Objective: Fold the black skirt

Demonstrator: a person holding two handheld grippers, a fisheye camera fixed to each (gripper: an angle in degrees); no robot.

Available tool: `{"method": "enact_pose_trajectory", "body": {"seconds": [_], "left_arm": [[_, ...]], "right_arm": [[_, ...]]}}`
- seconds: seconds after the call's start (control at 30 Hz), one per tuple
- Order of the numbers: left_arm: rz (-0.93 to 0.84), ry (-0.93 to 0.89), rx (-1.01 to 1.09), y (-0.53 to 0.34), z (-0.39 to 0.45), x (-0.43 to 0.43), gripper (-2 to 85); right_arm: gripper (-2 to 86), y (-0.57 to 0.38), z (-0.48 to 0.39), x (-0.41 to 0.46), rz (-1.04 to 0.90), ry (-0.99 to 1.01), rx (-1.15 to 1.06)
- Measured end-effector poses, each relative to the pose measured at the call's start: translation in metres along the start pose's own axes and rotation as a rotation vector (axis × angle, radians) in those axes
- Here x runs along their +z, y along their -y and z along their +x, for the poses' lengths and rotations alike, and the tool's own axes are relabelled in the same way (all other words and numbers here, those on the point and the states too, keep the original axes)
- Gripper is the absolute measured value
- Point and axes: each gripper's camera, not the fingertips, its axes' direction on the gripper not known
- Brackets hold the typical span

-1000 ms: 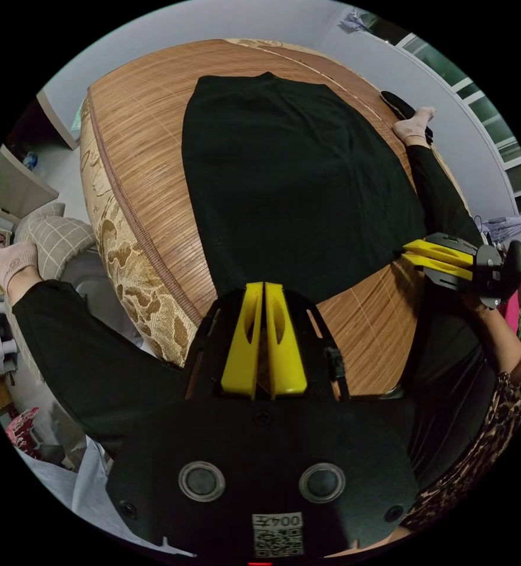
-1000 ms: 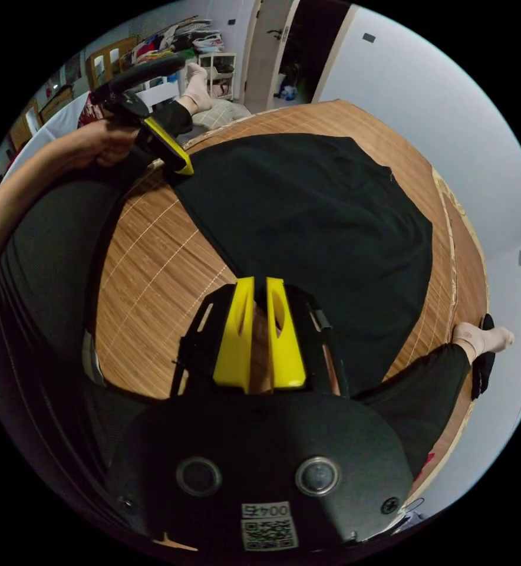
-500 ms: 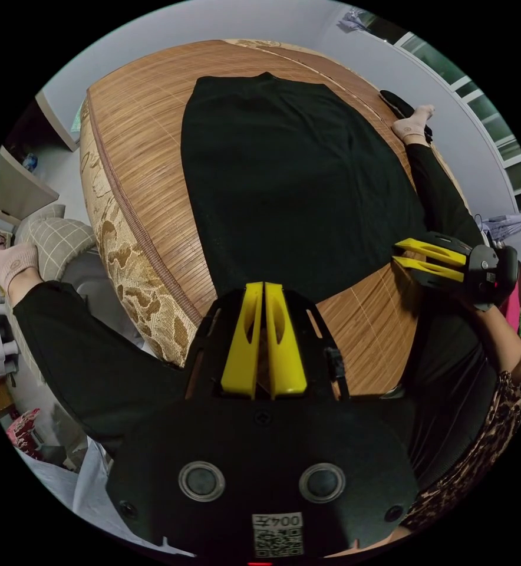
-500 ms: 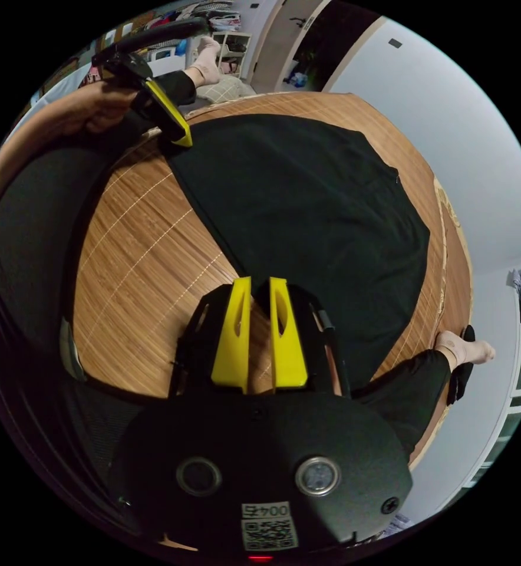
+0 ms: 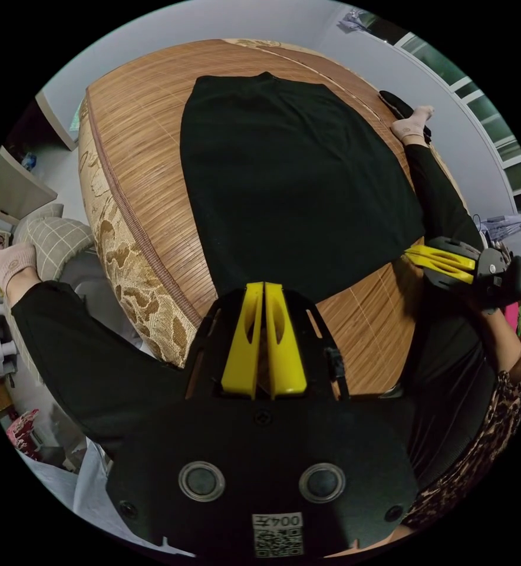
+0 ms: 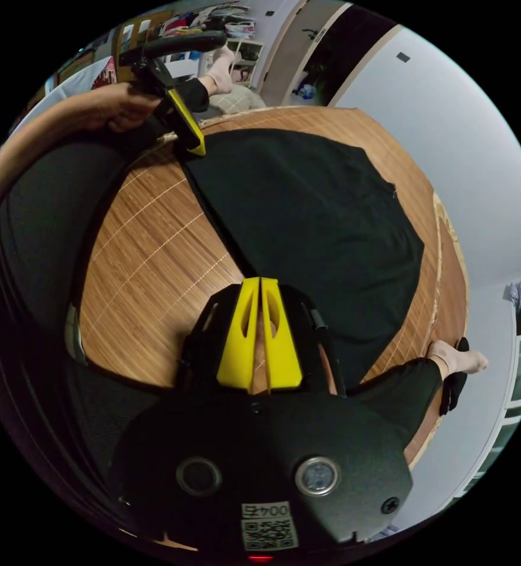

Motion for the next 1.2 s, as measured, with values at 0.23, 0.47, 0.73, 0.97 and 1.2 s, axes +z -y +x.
{"method": "enact_pose_trajectory", "body": {"seconds": [0.23, 0.47, 0.73, 0.97, 1.2], "left_arm": [[0.011, -0.002, -0.017, 0.016, -0.017, -0.008, 0.8], [0.257, -0.111, 0.023, 0.054, -0.011, -0.051, 2.1], [0.209, 0.040, 0.092, 0.135, 0.003, 0.007, 6.2], [0.281, -0.069, 0.072, 0.149, -0.039, -0.030, 9.2], [0.379, -0.187, -0.113, 0.227, -0.147, -0.068, 9.2]], "right_arm": [[-0.5, 0.000, 0.052, 0.000, -0.062, 0.063, -0.015], [-0.5, -0.010, 0.105, -0.013, -0.059, 0.065, -0.019], [0.0, -0.030, 0.191, -0.032, -0.046, 0.133, 0.013], [5.4, -0.055, 0.289, -0.069, 0.054, 0.243, 0.139], [11.4, -0.112, 0.521, -0.096, 0.348, 0.418, 0.607]]}}
